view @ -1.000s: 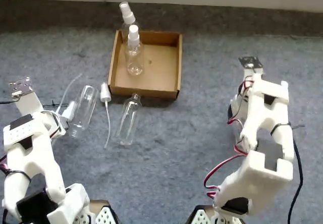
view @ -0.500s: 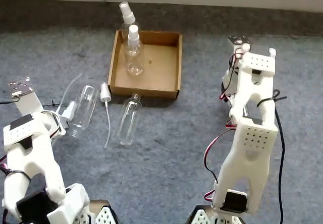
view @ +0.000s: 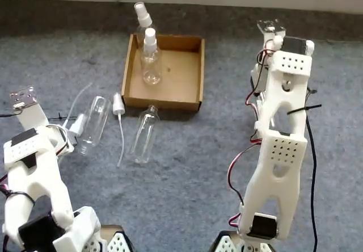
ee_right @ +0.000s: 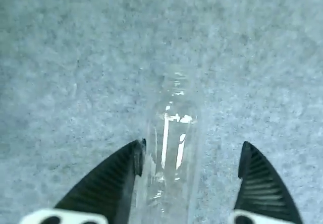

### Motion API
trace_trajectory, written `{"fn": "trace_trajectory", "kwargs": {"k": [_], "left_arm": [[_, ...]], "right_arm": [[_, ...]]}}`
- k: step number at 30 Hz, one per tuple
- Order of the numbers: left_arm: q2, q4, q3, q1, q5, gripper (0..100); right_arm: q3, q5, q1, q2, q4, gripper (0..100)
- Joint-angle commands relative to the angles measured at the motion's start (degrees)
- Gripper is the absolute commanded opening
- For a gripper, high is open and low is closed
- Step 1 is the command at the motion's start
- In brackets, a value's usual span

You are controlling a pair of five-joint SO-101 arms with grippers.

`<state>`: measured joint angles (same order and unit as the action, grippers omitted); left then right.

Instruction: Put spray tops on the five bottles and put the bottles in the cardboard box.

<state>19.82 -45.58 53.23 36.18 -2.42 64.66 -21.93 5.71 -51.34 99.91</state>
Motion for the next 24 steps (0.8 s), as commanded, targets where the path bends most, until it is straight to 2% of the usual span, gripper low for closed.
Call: {"fn": "trace_trajectory", "kwargs": {"k": [1,5,11,24], "left_arm": [[0.7,1.1,0.7,-0.6,-0.2,21],[0.7,1.1,0.7,-0.6,-0.1,21],[0.7,1.1,0.8,-0.6,-0.1,21],[0.7,1.1,1.0,-0.7,-0.1,21]], "right_arm": [[3.3,0.2,-0.6,1.1,-1.3,32.3],[3.1,0.4,-1.6,1.0,-4.2,37.5],[3.1,5.4,-2.8,0.9,-9.7,37.5],[3.8,5.7,-4.6,-11.6,-11.1,37.5]]}}
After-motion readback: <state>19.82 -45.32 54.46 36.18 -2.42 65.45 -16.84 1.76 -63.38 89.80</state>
